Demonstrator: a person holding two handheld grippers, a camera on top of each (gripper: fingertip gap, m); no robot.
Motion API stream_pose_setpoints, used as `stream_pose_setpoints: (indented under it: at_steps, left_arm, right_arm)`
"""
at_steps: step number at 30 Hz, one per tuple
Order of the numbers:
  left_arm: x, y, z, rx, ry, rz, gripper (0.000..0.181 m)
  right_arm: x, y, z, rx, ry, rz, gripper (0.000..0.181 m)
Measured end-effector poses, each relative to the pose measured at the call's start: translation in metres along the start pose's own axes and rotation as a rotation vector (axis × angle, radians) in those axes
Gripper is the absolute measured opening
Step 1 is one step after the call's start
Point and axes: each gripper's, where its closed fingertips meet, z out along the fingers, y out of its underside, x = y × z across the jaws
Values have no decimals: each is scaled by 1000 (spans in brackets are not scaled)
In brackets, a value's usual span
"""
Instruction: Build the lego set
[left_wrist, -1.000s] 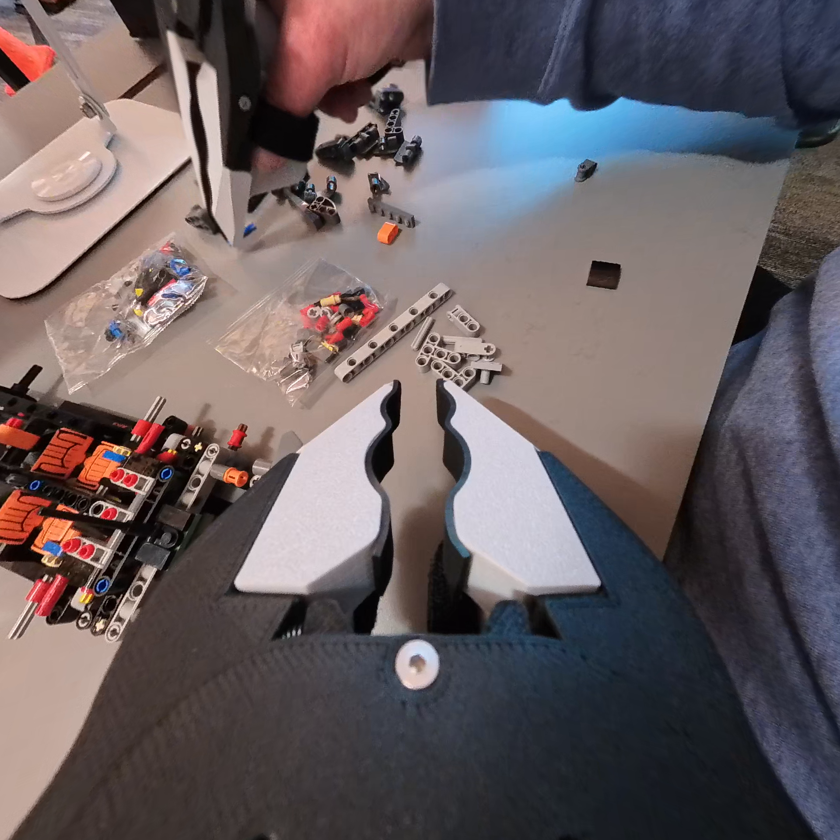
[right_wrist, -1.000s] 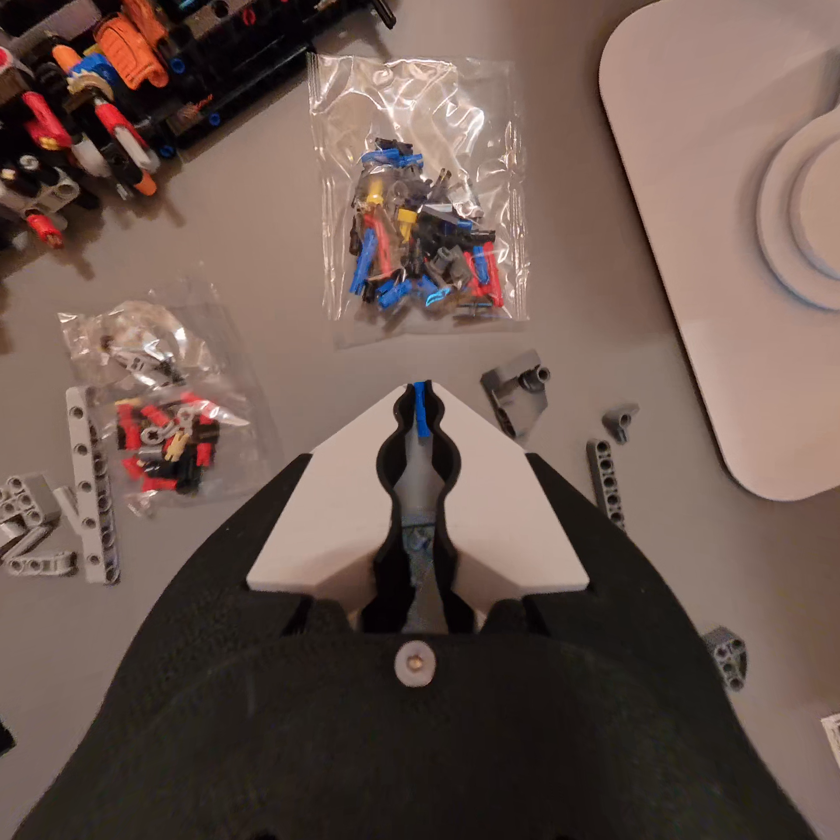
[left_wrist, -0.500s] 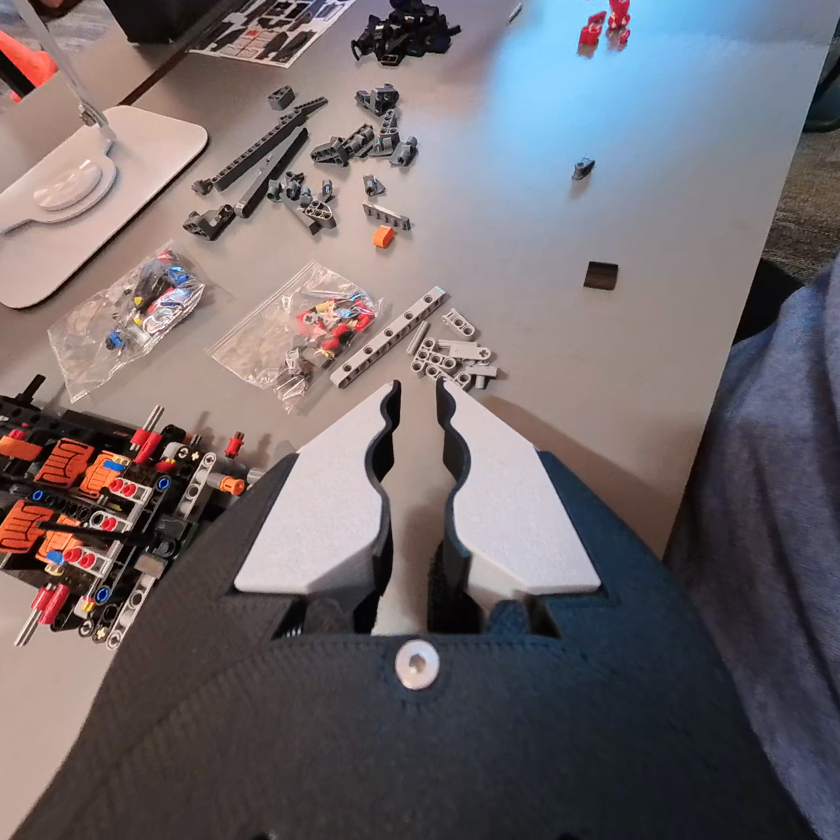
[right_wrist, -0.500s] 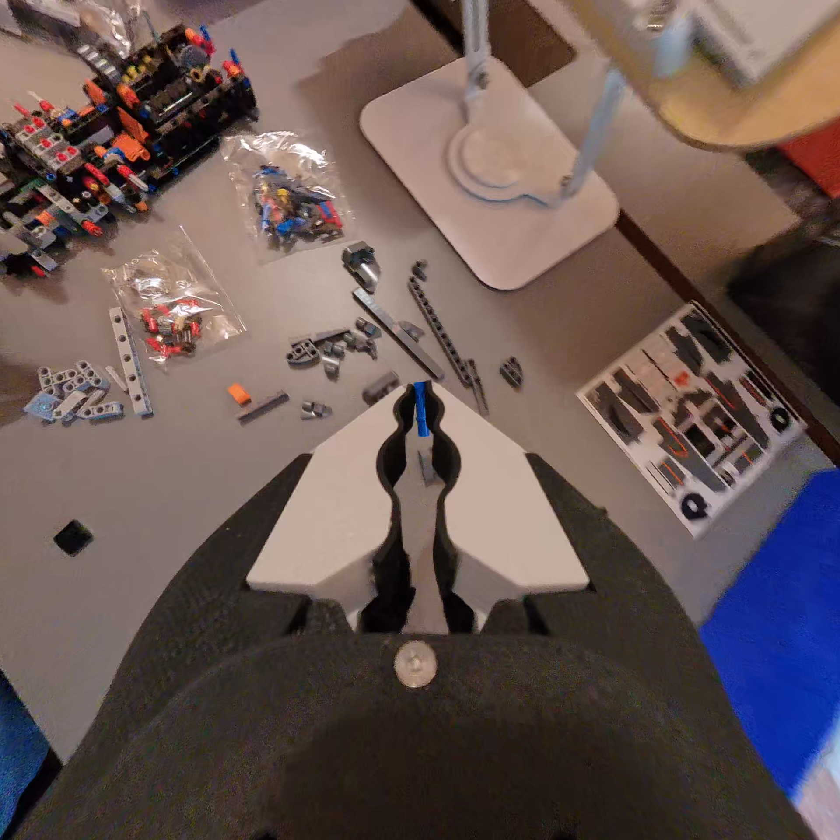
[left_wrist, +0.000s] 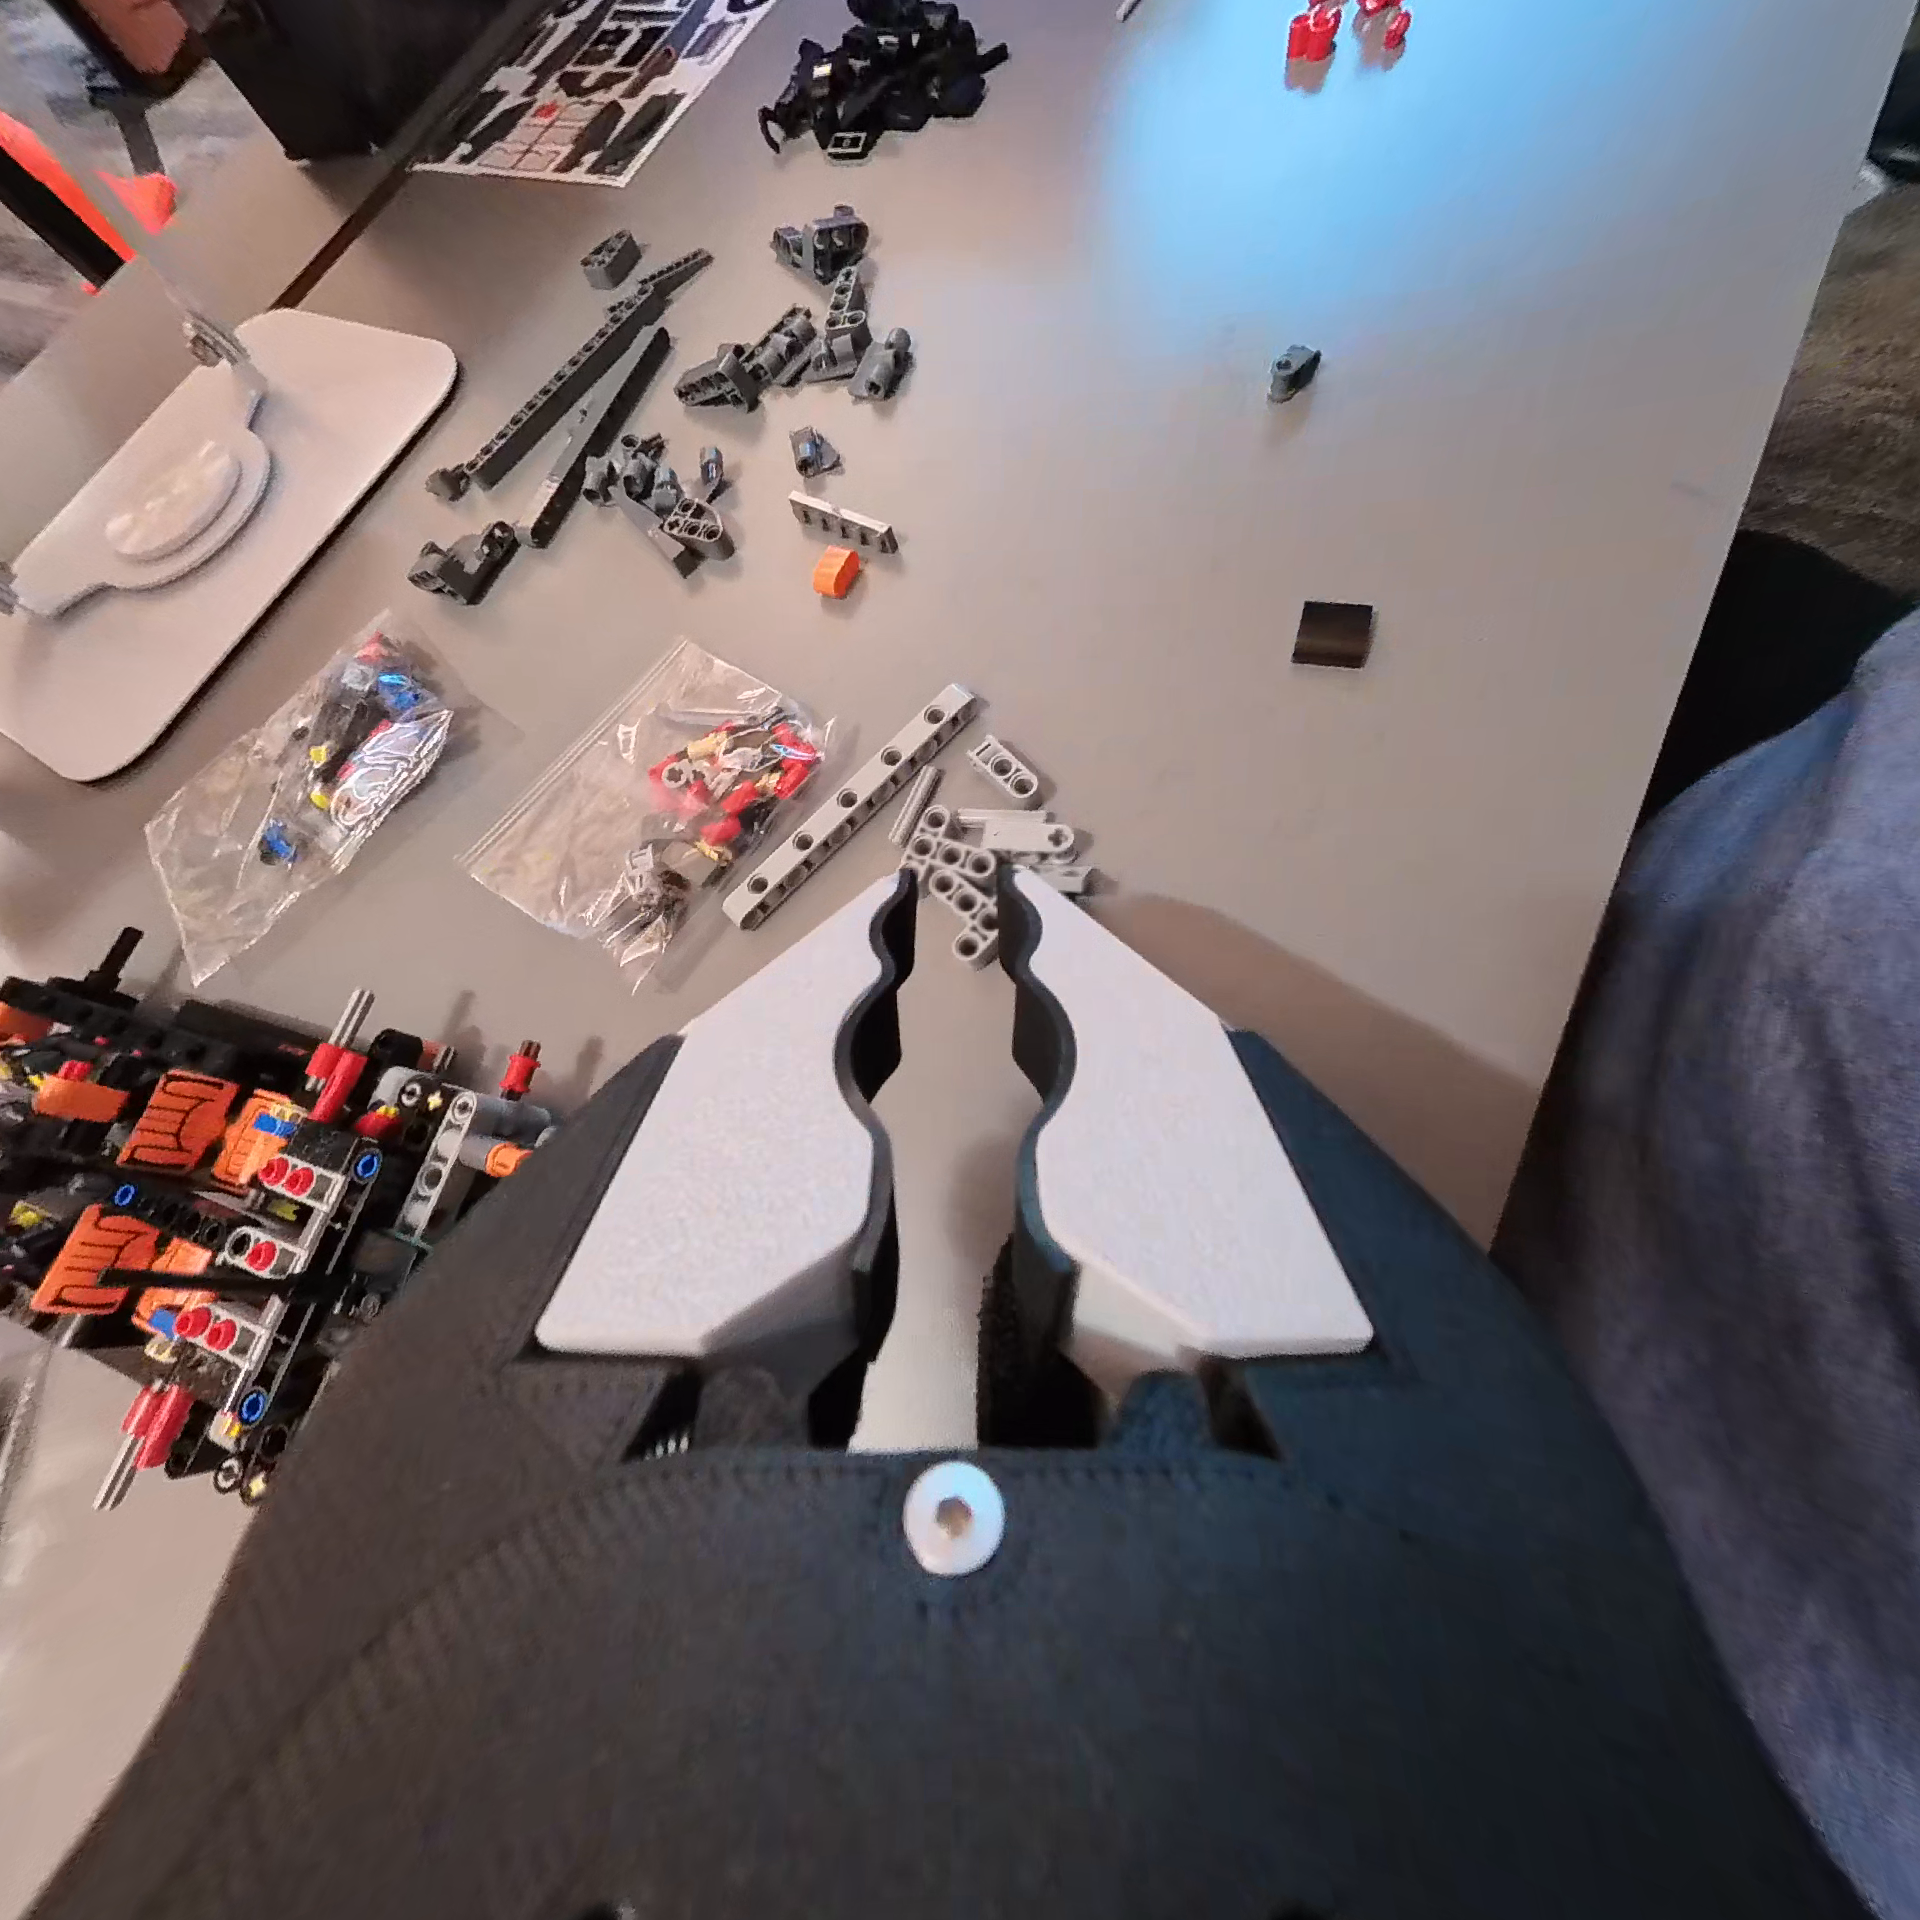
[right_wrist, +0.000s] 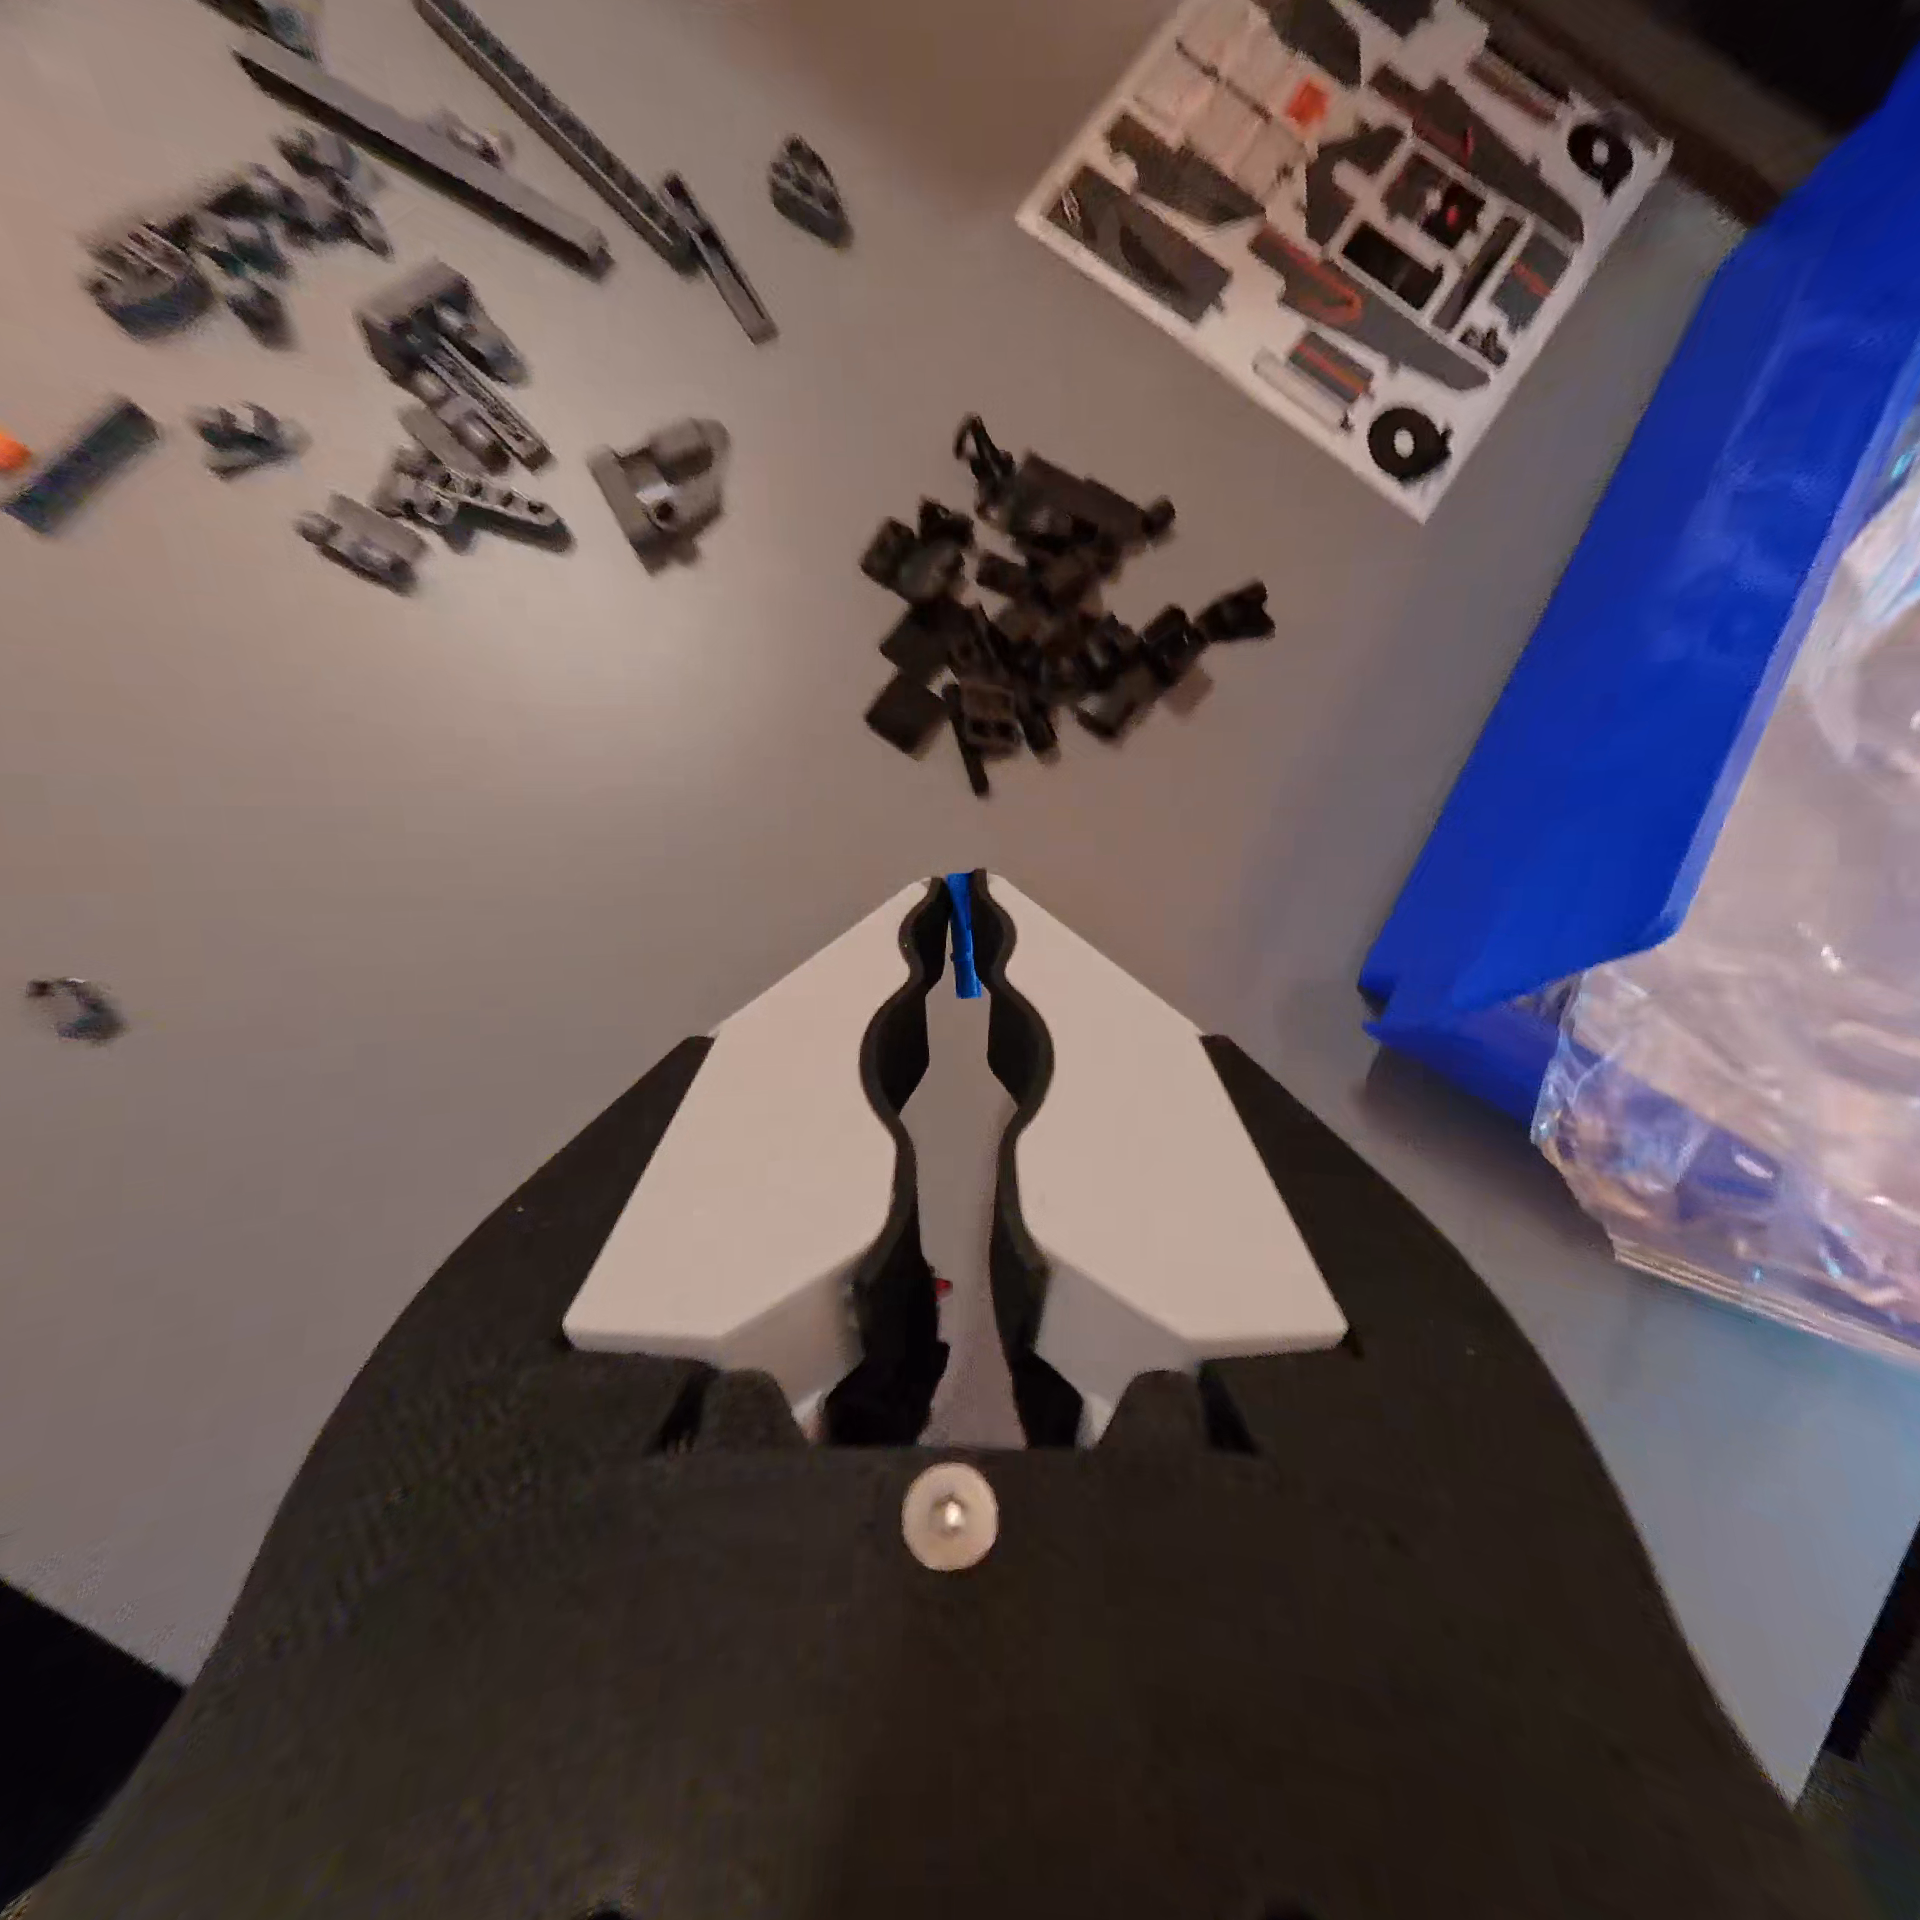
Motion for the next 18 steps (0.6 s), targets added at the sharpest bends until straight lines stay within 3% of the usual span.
stream_pose_setpoints:
  at_steps: [8, 18]
  left_arm:
    - [-4, 1, -3, -23, -47, 19, 13]
    - [-4, 2, 2, -38, -45, 28, 13]
  right_arm:
    - [33, 45, 33, -115, 26, 70, 1]
    - [48, 60, 44, -139, 31, 143, 6]
